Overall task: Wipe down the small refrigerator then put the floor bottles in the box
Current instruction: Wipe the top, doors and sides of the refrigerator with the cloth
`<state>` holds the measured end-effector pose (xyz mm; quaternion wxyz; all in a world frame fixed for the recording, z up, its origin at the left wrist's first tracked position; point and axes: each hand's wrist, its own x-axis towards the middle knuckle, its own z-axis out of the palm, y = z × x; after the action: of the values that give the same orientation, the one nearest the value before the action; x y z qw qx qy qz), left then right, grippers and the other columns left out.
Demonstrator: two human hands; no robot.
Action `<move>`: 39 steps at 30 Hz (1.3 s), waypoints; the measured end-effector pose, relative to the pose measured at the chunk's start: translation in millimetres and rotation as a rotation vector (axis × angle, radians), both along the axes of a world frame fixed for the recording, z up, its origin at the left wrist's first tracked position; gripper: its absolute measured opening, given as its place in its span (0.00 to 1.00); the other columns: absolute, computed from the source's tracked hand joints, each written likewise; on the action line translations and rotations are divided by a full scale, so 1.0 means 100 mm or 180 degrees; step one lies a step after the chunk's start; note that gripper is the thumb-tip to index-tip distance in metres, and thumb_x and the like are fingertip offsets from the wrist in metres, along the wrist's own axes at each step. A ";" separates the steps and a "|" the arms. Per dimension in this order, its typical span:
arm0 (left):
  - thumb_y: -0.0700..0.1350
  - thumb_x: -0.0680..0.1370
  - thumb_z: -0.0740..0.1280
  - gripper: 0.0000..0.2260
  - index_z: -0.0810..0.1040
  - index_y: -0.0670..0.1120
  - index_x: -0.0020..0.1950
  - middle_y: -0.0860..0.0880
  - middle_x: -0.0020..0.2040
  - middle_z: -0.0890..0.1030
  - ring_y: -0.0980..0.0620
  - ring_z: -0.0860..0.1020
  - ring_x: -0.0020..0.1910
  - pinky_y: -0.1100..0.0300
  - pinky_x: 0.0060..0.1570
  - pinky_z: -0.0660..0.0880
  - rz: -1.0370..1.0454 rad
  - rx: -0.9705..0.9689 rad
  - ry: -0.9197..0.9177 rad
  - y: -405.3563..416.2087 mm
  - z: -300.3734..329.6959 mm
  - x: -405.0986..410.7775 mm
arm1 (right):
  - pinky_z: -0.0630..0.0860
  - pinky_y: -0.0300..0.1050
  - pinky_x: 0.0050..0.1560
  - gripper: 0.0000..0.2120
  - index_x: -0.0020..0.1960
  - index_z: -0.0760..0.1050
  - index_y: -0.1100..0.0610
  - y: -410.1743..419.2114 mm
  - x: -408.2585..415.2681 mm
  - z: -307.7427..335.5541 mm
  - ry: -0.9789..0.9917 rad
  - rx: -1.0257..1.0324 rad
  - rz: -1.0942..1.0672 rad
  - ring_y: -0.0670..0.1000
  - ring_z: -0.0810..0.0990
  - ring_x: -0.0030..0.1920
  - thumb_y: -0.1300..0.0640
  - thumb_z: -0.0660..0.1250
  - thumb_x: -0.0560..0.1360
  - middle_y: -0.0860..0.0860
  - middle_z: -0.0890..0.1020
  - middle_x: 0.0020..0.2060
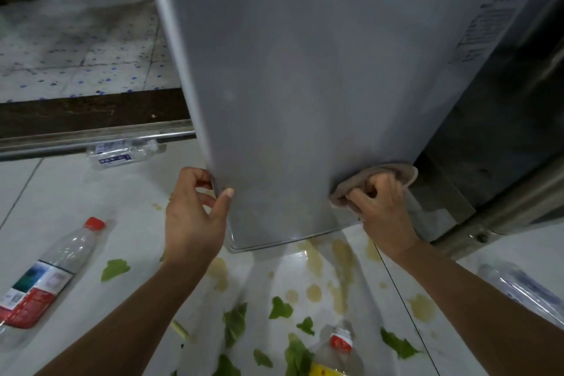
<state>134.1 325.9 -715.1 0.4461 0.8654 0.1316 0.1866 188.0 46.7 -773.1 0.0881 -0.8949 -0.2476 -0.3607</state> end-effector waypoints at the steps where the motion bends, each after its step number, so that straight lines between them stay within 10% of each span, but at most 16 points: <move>1: 0.48 0.75 0.67 0.10 0.68 0.50 0.51 0.53 0.46 0.76 0.60 0.75 0.40 0.63 0.35 0.70 0.0004 -0.0004 0.0028 0.00 -0.01 0.00 | 0.71 0.51 0.34 0.13 0.44 0.74 0.59 0.00 0.01 0.06 0.0065 0.0255 -0.0065 0.57 0.66 0.40 0.71 0.73 0.66 0.59 0.68 0.40; 9: 0.48 0.76 0.66 0.10 0.67 0.50 0.51 0.55 0.43 0.75 0.58 0.76 0.41 0.57 0.38 0.73 -0.0008 0.0013 -0.0112 -0.02 -0.06 -0.01 | 0.66 0.43 0.45 0.16 0.46 0.68 0.59 -0.18 0.20 0.43 -0.0109 0.1135 -0.0437 0.60 0.68 0.46 0.74 0.62 0.64 0.63 0.67 0.50; 14: 0.48 0.76 0.66 0.10 0.66 0.50 0.52 0.52 0.46 0.75 0.58 0.75 0.42 0.55 0.39 0.75 -0.0037 0.0061 -0.0074 -0.01 -0.06 -0.02 | 0.75 0.52 0.42 0.12 0.43 0.71 0.65 -0.32 0.05 0.00 0.1030 0.1080 -0.0685 0.58 0.68 0.43 0.78 0.66 0.64 0.65 0.66 0.49; 22: 0.48 0.76 0.65 0.10 0.65 0.51 0.53 0.48 0.47 0.76 0.48 0.77 0.44 0.44 0.46 0.78 0.0025 0.0078 -0.0056 -0.05 -0.05 -0.03 | 0.70 0.37 0.54 0.15 0.48 0.66 0.59 -0.34 0.28 0.69 -0.0223 0.2254 -0.0428 0.53 0.69 0.50 0.70 0.60 0.64 0.61 0.65 0.52; 28: 0.50 0.77 0.63 0.09 0.64 0.54 0.53 0.50 0.48 0.77 0.53 0.77 0.44 0.51 0.41 0.76 0.0098 -0.0037 -0.0104 -0.09 -0.12 -0.03 | 0.62 0.24 0.58 0.18 0.51 0.66 0.64 -0.22 0.15 0.02 0.0684 0.2326 -0.0975 0.54 0.68 0.49 0.75 0.63 0.63 0.67 0.64 0.57; 33: 0.44 0.78 0.63 0.05 0.68 0.50 0.51 0.48 0.46 0.78 0.61 0.75 0.40 0.65 0.34 0.68 -0.0075 0.0101 0.0086 -0.04 -0.29 -0.11 | 0.70 0.49 0.61 0.21 0.57 0.64 0.62 -0.16 0.20 -0.40 0.1612 0.2940 -0.1684 0.57 0.69 0.52 0.73 0.65 0.68 0.66 0.66 0.60; 39: 0.44 0.77 0.65 0.05 0.68 0.48 0.48 0.50 0.41 0.77 0.57 0.75 0.38 0.62 0.35 0.69 -0.0096 0.0313 0.0073 0.04 -0.33 -0.06 | 0.62 0.22 0.51 0.21 0.47 0.62 0.59 0.70 -0.07 -0.30 0.0858 0.3261 -0.1171 0.42 0.62 0.41 0.78 0.59 0.61 0.60 0.64 0.51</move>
<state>127.7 330.2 -747.7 0.4043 0.8902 0.1144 0.1761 180.9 116.3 -803.6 0.4781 -0.8044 0.1329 -0.3267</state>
